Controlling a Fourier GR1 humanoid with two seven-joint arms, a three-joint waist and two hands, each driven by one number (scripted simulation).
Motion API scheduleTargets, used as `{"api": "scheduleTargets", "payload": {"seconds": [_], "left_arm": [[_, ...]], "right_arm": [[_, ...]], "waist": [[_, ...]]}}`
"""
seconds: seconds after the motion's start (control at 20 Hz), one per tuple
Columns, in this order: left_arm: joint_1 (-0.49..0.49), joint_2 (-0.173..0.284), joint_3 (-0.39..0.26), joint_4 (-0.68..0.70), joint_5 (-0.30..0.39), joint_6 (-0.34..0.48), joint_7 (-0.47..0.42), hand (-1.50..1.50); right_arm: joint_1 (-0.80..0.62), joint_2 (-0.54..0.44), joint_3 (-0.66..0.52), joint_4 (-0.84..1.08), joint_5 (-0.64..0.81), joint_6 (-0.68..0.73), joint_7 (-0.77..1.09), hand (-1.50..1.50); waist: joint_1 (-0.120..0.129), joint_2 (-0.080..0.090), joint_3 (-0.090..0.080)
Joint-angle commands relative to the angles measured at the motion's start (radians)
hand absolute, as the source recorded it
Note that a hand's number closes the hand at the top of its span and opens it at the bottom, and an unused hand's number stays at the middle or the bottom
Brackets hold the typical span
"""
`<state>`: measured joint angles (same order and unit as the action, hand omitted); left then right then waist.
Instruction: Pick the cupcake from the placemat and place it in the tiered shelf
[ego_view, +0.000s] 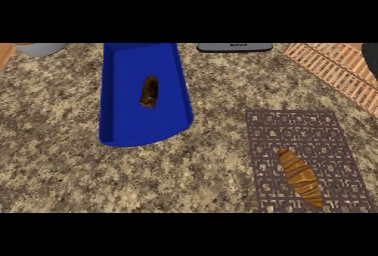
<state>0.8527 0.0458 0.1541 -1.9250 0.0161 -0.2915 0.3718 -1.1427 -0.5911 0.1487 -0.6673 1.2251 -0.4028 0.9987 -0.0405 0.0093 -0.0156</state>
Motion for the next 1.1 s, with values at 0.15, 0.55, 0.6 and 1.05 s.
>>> {"api": "scheduleTargets", "payload": {"seconds": [0.15, 0.55, 0.6, 1.05], "left_arm": [[-0.297, 0.004, -0.034, -0.184, 0.006, 0.005, -0.159, 0.0], [-0.303, -0.016, -0.037, -0.175, 0.006, -0.017, -0.152, 0.0], [-0.309, -0.024, -0.042, -0.178, -0.004, -0.01, -0.157, 0.0], [-0.311, -0.039, -0.024, -0.191, -0.002, -0.018, -0.131, 0.0]], "right_arm": [[-0.073, -0.014, 0.036, 0.05, 0.05, 0.051, -0.022, 1.5], [-0.101, 0.019, 0.004, 0.127, -0.015, 0.122, -0.091, 1.5], [-0.099, 0.024, -0.001, 0.139, -0.028, 0.133, -0.108, 1.5], [-0.1, 0.064, -0.043, 0.215, -0.104, 0.236, -0.182, 1.5]], "waist": [[-0.008, -0.008, 0.011], [0.002, -0.002, 0.014], [0.002, 0.0, 0.015], [-0.016, -0.005, 0.018]]}}
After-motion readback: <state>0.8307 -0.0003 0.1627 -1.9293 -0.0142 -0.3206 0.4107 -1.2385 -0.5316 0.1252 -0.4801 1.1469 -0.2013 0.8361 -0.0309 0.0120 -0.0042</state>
